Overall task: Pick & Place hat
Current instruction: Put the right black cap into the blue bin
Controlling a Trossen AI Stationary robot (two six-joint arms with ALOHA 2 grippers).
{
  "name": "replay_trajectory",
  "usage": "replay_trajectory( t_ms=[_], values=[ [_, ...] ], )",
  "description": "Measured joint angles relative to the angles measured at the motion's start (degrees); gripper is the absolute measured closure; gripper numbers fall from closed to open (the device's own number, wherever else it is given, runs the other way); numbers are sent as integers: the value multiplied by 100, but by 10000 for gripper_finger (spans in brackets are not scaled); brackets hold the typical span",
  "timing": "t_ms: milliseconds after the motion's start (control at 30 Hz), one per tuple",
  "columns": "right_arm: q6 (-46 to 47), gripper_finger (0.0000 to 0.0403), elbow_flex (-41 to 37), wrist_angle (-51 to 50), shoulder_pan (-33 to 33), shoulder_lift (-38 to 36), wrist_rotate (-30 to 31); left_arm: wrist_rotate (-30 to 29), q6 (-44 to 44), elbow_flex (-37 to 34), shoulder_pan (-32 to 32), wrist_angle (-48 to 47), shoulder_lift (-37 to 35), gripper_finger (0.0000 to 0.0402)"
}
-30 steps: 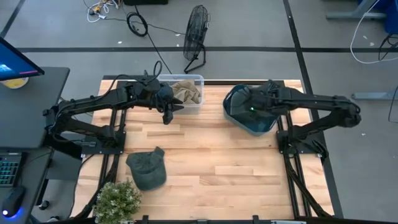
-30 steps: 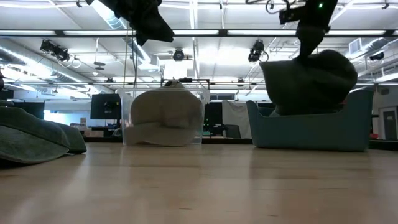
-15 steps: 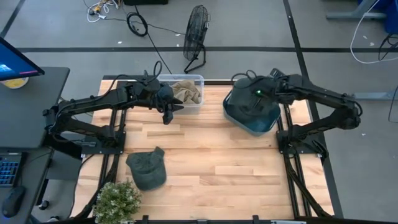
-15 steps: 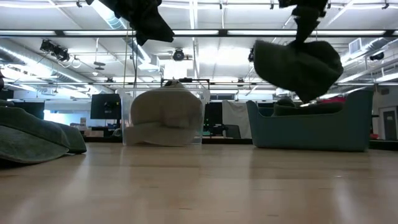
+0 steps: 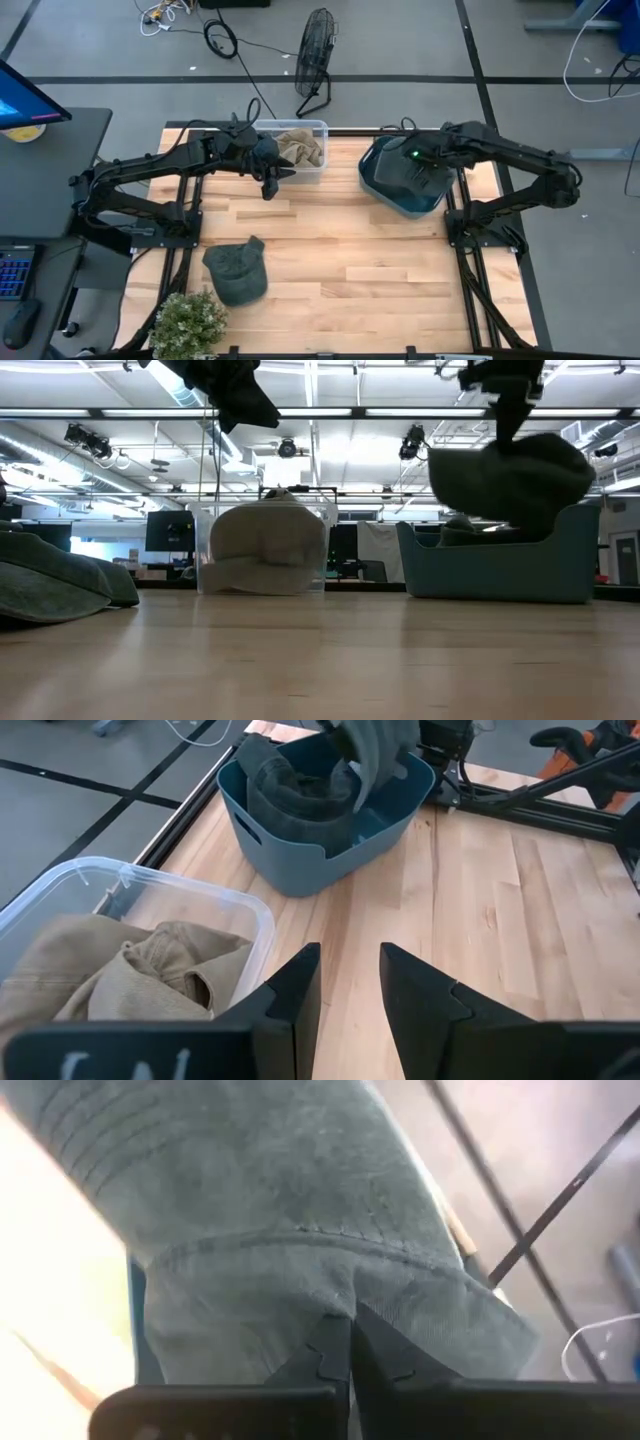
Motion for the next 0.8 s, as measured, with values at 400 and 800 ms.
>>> replay_trajectory(
  t_ms=[400,800],
  values=[
    [-210,394,-2014,1578,-143,4,-586,0,-12,-2,2,-7,0,291],
    [-660,335,-2185,2055,-310,4,-581,0,-10,-1,4,-7,0,291]
  ],
)
